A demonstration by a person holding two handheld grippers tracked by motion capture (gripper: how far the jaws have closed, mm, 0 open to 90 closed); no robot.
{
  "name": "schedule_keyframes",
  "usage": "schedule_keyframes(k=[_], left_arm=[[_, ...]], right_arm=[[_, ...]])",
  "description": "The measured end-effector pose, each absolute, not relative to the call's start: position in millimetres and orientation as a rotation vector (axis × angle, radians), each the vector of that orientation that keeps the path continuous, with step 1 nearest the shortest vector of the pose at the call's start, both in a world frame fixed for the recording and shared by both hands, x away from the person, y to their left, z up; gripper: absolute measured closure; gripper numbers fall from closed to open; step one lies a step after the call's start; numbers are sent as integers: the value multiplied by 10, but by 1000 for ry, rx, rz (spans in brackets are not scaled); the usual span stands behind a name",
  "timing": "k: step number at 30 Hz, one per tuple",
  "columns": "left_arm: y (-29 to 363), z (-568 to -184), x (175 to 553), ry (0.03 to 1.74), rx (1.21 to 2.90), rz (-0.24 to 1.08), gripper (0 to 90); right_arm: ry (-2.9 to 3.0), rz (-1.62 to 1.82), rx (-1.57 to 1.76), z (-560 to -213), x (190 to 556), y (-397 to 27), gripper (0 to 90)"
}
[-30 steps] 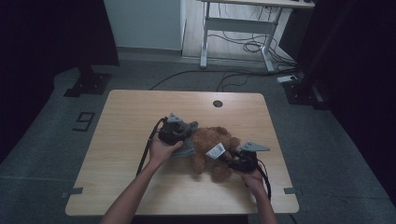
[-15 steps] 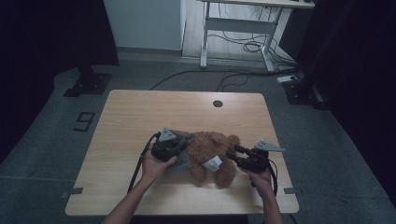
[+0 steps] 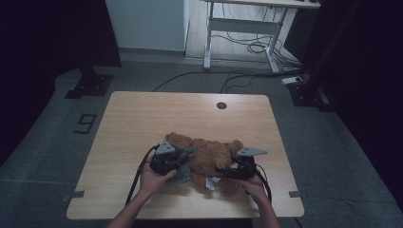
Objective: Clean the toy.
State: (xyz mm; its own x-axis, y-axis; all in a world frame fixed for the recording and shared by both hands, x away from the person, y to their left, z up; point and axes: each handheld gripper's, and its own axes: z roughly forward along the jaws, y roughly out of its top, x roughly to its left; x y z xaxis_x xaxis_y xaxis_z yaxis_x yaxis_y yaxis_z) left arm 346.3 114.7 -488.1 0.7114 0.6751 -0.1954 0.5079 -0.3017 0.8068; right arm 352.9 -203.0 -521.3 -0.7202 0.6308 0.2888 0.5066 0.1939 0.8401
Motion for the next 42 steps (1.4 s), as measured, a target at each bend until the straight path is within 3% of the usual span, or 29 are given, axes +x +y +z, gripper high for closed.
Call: schedule_keyframes(k=[6, 12, 15, 19, 28, 33, 42], left_arm=[[1017, -4701, 3481, 893, 1955, 241, 795], [476, -4527, 3511, 800, 1964, 259, 793], [142, -4562, 3535, 770, 2020, 340, 792], [27, -4655, 3577, 766, 2019, 404, 793], [484, -4677, 3558, 820, 2029, 591, 796], [932, -4700, 3601, 904, 1954, 553, 798], [1401, -4732, 3658, 1031, 1903, 579, 797]], right_arm=[[2257, 1592, 1121, -5232, 3553, -2073, 475], [2231, 1612, 1127, -5247, 3568, -2094, 491], [2232, 1613, 1126, -5247, 3564, -2099, 492], [2218, 1611, 1164, -5263, 3574, -2146, 508], [2233, 1631, 1165, -5268, 3577, -2168, 517], [2243, 1650, 1146, -5271, 3574, -2143, 521], [2246, 1649, 1145, -5274, 3579, -2137, 524]])
